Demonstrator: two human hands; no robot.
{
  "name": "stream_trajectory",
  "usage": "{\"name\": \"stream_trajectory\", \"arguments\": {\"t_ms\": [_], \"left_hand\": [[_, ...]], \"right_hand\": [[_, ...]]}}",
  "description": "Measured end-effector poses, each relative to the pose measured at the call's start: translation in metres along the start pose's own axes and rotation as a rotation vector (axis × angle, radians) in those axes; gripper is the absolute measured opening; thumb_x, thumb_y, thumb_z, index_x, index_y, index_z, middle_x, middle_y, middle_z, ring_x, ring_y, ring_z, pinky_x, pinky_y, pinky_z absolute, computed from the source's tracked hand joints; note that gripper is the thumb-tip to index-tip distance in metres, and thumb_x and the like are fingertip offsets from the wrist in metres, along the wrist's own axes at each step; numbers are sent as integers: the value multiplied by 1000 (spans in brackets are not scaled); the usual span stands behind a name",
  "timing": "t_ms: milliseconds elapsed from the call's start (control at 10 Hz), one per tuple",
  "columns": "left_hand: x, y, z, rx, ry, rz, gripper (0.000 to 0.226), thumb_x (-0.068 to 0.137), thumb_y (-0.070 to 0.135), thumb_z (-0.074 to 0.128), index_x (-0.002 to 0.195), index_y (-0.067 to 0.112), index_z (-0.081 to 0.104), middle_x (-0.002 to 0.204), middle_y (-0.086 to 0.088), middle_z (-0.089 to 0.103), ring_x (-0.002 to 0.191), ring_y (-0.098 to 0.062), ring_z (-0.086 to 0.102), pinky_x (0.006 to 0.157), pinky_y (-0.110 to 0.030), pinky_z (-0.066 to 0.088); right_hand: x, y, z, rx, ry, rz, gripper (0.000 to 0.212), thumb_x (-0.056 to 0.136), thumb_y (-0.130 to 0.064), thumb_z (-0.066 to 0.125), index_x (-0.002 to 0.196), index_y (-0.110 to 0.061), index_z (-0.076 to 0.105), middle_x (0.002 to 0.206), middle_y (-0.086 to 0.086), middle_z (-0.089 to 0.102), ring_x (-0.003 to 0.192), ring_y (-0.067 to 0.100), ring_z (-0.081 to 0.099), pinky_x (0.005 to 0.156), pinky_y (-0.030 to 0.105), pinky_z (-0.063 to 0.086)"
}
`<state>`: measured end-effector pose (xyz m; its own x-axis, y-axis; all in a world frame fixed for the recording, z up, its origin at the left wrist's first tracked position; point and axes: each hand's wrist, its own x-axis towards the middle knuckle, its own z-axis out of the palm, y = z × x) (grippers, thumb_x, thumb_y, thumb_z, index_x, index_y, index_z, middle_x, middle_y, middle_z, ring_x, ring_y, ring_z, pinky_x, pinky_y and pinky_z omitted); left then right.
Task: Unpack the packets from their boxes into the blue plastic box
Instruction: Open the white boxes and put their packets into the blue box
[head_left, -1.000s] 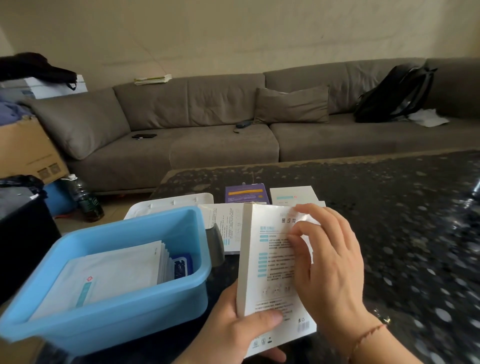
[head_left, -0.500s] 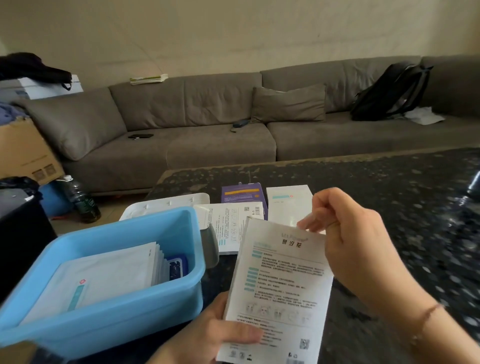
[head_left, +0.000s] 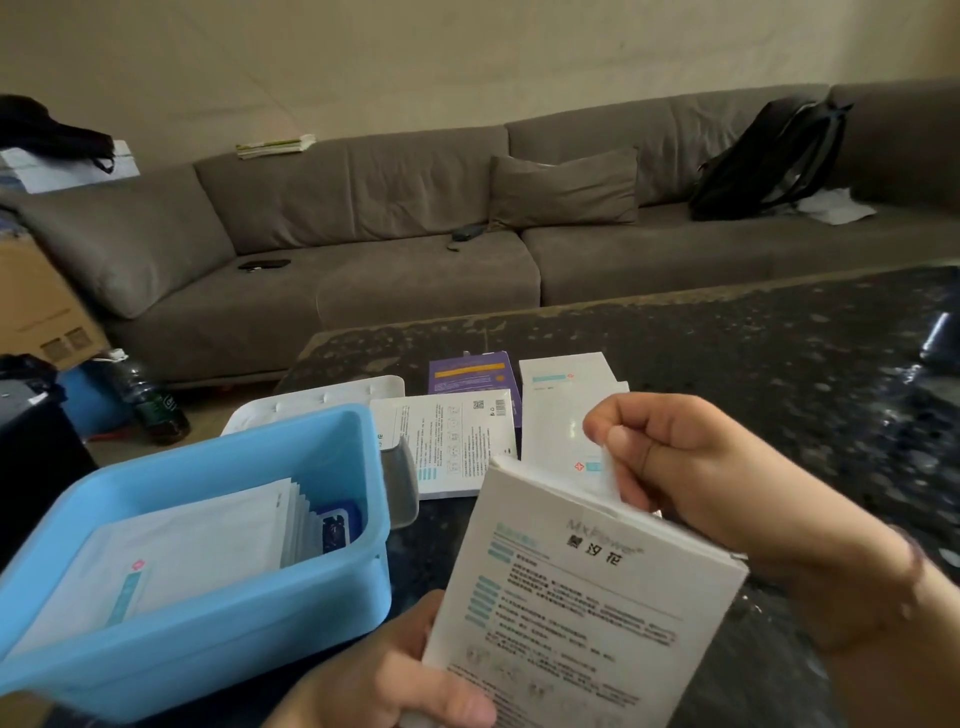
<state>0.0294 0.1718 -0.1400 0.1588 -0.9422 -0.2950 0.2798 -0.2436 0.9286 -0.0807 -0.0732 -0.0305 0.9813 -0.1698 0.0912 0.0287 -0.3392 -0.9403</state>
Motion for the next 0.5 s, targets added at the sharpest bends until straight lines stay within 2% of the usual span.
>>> {"name": "stream_trajectory", "arguments": {"t_ms": [100,200,300,400,500], "left_hand": [[10,13,13,-215,-277,195,63,98,-2,50,152,2,18,150,-28,28,112,-17,62,92,-24,48],[10,18,21,-307,-344,282,68,94,-19,33,154,3,9,151,-28,23,123,-29,56,100,-33,46],[9,19,14,-225,-299,207,70,95,-9,48,155,12,18,154,-28,21,127,-31,51,102,-35,43],[10,19,14,-209,-264,189,70,95,-7,49,155,14,20,155,-27,25,132,-35,46,105,-40,39],[11,17,14,-216,-253,200,66,94,-10,43,153,12,25,154,-28,27,137,-37,37,110,-45,34]], "right_hand": [[7,16,4,459,-172,178,20,97,-14,54,78,-6,55,57,4,54,49,11,51,47,16,44],[12,30,8,761,-401,335,6,84,-2,54,81,2,57,75,15,65,64,21,68,54,25,54],[11,35,9,801,-464,363,24,73,5,53,87,6,73,84,19,72,67,23,72,55,27,59],[7,32,12,813,-424,346,25,74,-1,54,80,0,78,78,16,73,61,21,72,49,25,57],[11,37,6,761,-331,276,16,78,-2,59,80,-2,74,77,16,70,62,21,69,54,27,57]]}}
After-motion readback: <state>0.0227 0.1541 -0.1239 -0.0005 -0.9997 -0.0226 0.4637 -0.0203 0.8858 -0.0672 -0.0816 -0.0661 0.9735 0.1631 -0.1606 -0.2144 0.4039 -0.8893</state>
